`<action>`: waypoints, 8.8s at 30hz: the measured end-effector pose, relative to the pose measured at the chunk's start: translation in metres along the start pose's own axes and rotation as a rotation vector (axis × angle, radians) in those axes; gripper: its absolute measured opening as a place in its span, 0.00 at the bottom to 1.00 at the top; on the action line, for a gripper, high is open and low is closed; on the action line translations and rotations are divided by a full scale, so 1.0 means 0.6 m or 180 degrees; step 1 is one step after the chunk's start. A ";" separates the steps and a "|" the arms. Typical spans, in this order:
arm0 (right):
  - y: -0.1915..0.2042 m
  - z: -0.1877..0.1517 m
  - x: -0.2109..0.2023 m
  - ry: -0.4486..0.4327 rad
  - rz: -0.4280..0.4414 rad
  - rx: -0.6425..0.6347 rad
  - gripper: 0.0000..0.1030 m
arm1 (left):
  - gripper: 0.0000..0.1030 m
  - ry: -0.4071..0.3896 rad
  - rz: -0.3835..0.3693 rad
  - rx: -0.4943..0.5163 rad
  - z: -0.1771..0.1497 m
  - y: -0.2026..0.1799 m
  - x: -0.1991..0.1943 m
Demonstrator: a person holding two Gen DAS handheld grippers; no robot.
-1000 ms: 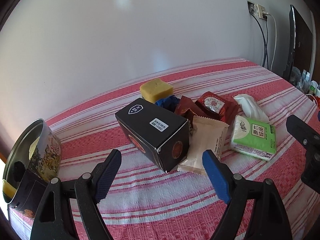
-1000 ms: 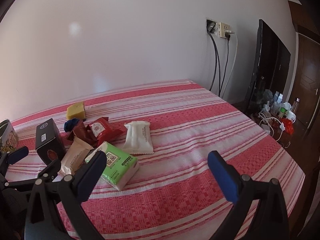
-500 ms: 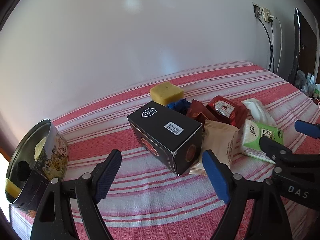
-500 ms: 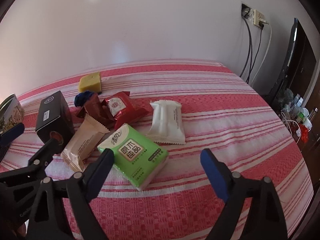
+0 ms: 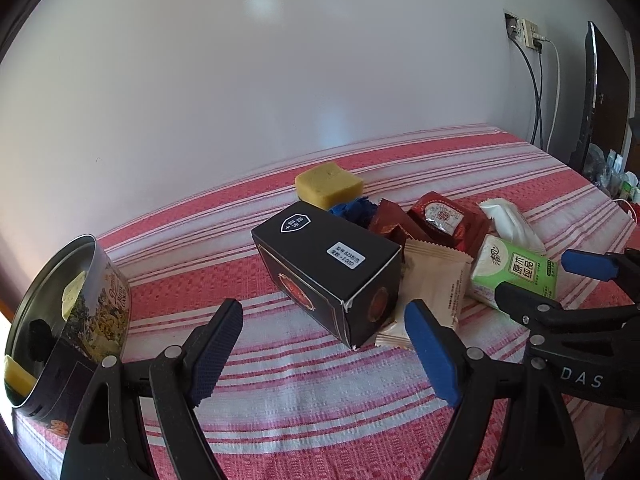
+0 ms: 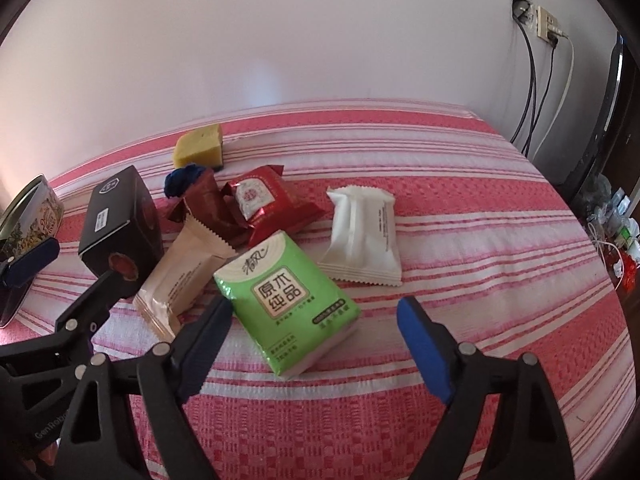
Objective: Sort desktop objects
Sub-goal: 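Move both grippers back toward the remaining packets and box, then grasp the green tissue pack with the right gripper and lift it, then grasp the white pastry packet with the left gripper while the right gripper carries the tissue pack, then carry the pastry and tissue pack over the metal tin and release both inside, then move both grippers back toward the black box and remaining packets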
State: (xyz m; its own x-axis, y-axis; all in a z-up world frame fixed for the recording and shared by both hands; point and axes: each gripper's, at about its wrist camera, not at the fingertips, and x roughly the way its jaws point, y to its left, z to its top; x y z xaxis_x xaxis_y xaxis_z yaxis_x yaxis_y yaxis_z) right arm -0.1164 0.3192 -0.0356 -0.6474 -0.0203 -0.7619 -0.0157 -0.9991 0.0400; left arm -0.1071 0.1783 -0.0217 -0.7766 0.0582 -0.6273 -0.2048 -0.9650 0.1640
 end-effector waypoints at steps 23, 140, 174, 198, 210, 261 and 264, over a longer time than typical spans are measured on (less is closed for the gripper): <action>-0.006 -0.012 -0.022 -0.0171 0.0034 0.0131 0.50 | 0.83 -0.0128 -0.0133 -0.0015 0.001 -0.012 -0.007; 0.455 -0.013 -0.187 -0.1855 0.1019 -0.0624 0.49 | 0.50 -0.0763 0.0727 -0.1311 -0.104 0.436 -0.188; 0.586 0.040 -0.061 -0.1667 0.1338 -0.0325 0.96 | 0.86 -0.0391 0.1017 -0.1722 -0.131 0.620 -0.087; 0.471 0.017 -0.121 -0.2281 0.0688 0.0249 1.00 | 0.90 -0.0978 0.1781 -0.2122 -0.163 0.640 -0.157; 0.453 0.016 -0.092 -0.1957 0.0510 0.0052 1.00 | 0.90 -0.0839 0.1498 -0.1699 -0.143 0.545 -0.131; 0.053 -0.015 -0.124 -0.1869 -0.0657 0.0475 1.00 | 0.90 -0.0482 0.0296 -0.0501 -0.017 0.112 -0.053; 0.027 -0.014 -0.124 -0.1835 -0.0673 0.0587 1.00 | 0.90 -0.0453 0.0275 -0.0425 -0.011 0.083 -0.052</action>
State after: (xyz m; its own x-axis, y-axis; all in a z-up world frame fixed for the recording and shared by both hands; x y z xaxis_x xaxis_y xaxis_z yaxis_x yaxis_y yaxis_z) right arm -0.0624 0.3042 0.0162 -0.9210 0.2514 -0.2976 -0.2855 -0.9553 0.0767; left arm -0.0890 0.1265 0.0010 -0.8661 0.0001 -0.4999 -0.0604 -0.9927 0.1043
